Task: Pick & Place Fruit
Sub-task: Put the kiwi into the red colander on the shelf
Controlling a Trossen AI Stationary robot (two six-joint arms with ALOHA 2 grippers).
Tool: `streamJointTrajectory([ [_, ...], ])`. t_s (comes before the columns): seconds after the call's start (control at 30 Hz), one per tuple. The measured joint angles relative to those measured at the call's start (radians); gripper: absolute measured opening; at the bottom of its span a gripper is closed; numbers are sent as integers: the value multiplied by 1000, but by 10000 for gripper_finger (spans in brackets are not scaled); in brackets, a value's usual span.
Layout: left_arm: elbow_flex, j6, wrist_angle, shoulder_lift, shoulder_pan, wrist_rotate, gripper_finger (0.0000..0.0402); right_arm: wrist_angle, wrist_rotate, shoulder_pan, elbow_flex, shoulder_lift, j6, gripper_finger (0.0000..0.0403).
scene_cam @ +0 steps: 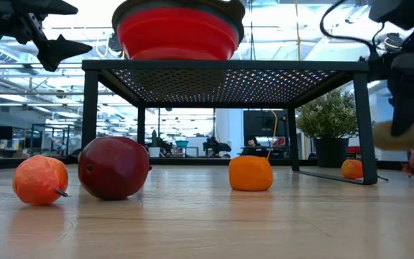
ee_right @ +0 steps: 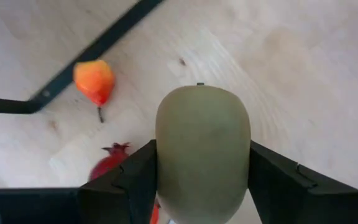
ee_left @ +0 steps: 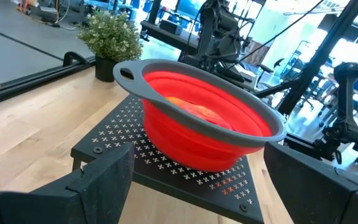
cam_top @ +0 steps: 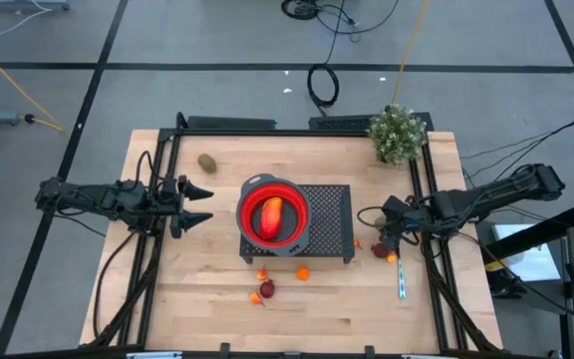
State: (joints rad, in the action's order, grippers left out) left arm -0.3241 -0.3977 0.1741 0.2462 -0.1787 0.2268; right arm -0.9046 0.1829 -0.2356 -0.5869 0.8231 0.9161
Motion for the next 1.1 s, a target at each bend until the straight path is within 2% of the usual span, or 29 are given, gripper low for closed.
streamJointTrajectory([
  [0.33, 0, 0, 0, 0, 0, 0, 356, -68, 3, 0, -120, -63, -10, 202],
  [0.63, 0, -24, 0, 0, 0, 0, 356, -36, 6, 0, -188, -101, -33, 204],
  [1.1, 0, -31, 0, 0, 0, 0, 356, 414, 5, 0, -190, -170, -431, 205],
])
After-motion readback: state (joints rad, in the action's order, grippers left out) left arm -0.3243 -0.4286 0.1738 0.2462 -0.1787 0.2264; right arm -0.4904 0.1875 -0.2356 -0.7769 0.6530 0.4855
